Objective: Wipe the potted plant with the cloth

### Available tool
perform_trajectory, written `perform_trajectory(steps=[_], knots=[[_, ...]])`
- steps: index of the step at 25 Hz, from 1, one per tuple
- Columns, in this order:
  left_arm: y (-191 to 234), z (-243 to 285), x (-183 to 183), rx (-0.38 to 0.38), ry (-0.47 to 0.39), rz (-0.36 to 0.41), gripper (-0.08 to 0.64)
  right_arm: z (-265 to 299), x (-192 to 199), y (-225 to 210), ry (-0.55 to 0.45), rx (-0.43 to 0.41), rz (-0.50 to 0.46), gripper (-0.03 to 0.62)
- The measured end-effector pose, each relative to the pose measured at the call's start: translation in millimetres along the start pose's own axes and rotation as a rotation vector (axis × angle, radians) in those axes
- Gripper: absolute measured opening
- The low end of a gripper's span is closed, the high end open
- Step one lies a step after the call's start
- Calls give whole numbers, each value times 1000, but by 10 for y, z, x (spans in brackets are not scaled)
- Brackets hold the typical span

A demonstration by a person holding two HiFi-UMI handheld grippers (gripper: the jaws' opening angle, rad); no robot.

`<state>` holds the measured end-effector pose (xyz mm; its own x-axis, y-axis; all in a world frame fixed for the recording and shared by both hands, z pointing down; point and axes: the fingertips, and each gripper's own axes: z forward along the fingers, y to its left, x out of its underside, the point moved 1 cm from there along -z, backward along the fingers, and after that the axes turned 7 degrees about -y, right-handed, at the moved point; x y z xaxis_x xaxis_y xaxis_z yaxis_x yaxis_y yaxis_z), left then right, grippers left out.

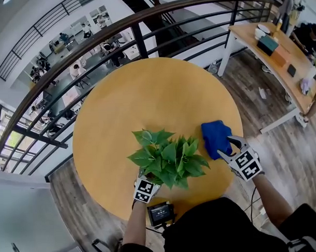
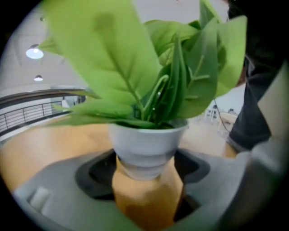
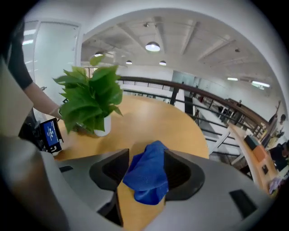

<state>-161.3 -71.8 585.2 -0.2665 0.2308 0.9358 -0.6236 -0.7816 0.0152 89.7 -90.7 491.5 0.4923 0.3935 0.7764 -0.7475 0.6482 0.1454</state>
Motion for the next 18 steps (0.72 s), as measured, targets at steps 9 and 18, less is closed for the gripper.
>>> perform_trajectory(steps=[9, 18], knots=[[-9, 49, -6, 10, 14, 6, 405, 969, 786, -206, 400, -38, 118, 231], [-18, 53, 40, 2, 32, 15, 380, 559, 598, -25, 278, -84, 137, 101]])
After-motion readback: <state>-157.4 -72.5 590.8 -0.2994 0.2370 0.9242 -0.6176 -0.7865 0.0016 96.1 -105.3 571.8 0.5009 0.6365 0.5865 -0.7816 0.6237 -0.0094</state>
